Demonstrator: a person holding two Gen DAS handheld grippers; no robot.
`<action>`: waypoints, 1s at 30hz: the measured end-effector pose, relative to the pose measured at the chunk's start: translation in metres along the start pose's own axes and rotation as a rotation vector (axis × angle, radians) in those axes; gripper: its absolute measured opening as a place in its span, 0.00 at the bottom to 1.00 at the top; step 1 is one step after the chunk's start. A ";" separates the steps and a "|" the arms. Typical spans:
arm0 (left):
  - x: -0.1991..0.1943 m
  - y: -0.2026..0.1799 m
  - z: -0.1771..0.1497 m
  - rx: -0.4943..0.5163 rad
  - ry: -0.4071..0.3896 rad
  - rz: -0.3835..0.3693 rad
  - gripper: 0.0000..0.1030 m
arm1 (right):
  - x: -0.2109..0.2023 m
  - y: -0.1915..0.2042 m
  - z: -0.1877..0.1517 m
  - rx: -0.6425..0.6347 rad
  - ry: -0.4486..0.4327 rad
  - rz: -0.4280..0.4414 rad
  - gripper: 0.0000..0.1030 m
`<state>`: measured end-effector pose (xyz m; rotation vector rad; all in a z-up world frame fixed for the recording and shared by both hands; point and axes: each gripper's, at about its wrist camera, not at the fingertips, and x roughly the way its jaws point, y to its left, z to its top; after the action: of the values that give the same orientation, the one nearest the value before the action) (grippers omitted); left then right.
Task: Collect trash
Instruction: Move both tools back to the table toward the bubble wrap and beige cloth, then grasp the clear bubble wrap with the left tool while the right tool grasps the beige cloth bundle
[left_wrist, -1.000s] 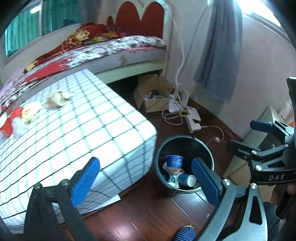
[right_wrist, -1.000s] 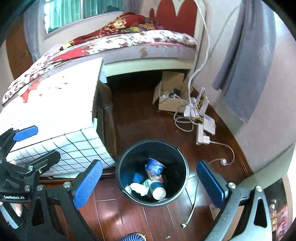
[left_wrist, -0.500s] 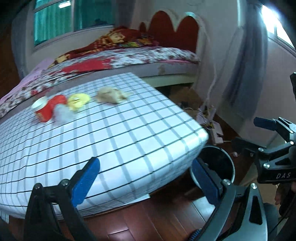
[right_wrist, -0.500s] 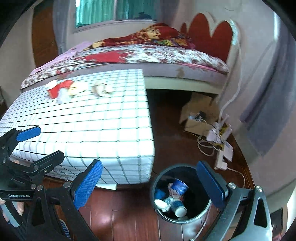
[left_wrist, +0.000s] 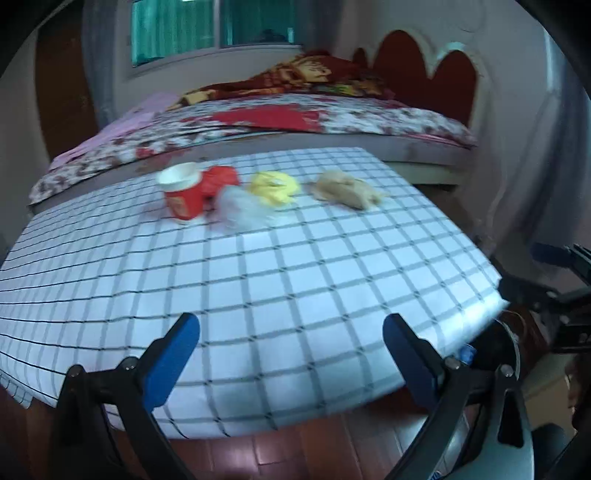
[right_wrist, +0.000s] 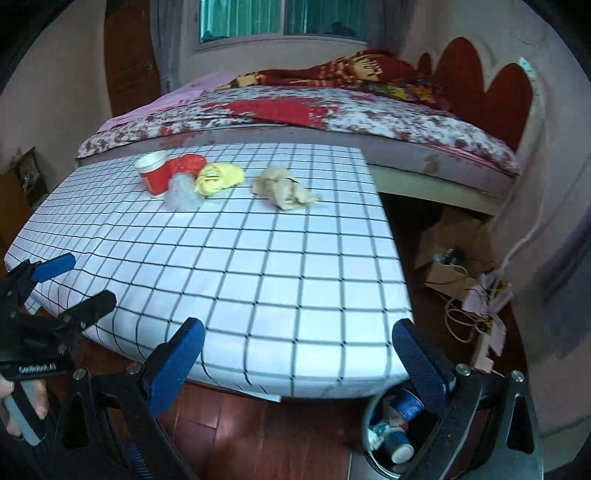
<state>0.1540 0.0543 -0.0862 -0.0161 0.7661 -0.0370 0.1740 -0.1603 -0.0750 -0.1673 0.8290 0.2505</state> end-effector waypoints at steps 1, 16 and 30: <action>0.003 0.004 0.002 -0.006 0.001 0.002 0.96 | 0.006 0.002 0.005 0.001 0.006 0.016 0.99; 0.127 0.074 0.085 -0.157 0.047 -0.007 0.66 | 0.149 -0.012 0.110 0.043 0.035 0.069 0.83; 0.177 0.064 0.097 -0.124 0.119 -0.049 0.51 | 0.218 -0.010 0.134 0.032 0.102 0.096 0.59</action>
<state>0.3503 0.1113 -0.1405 -0.1515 0.8857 -0.0378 0.4132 -0.1034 -0.1477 -0.1113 0.9435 0.3208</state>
